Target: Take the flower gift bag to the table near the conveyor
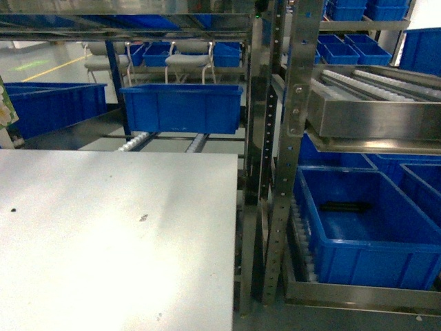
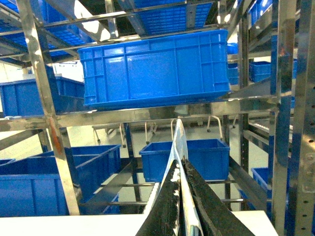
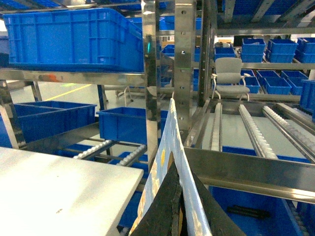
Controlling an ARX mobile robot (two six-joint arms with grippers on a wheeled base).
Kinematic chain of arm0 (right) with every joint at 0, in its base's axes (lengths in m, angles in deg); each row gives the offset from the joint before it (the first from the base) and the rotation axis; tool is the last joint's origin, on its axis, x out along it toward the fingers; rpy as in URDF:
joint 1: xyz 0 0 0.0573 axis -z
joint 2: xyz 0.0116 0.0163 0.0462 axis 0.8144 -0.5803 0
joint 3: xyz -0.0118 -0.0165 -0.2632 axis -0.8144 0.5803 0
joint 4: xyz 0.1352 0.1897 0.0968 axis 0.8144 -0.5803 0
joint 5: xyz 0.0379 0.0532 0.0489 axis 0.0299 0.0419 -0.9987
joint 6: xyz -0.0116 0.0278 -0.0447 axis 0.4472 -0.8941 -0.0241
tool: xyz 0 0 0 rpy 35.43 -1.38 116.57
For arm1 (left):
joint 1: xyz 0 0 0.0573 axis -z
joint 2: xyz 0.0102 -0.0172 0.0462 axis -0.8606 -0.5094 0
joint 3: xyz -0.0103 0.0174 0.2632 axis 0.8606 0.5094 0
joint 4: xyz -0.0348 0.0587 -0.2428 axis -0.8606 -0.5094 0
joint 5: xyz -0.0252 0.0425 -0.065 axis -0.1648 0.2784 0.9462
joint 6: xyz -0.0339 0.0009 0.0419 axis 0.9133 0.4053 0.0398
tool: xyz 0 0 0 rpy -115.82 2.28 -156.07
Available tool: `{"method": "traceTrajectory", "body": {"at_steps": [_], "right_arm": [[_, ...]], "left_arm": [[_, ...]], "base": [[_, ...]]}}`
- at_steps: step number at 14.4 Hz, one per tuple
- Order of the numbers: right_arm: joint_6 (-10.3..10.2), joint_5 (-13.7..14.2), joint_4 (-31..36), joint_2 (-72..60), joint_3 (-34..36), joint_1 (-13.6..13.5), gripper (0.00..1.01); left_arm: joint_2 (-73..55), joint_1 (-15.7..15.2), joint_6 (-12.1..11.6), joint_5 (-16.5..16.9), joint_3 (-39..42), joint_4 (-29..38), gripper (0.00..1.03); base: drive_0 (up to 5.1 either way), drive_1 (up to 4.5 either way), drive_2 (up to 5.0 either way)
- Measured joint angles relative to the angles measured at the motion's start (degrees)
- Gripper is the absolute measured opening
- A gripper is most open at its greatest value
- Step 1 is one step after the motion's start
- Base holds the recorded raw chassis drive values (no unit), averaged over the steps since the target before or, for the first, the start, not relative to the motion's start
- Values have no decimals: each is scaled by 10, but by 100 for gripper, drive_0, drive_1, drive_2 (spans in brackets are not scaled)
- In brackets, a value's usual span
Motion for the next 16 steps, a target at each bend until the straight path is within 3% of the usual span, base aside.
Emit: {"method": "traceTrajectory", "body": {"at_steps": [16], "right_arm": [[0, 0, -1, 0, 0, 0, 2]], "left_arm": [[0, 0, 0, -1, 0, 0, 2]], "base": [[-495, 251, 251]]}}
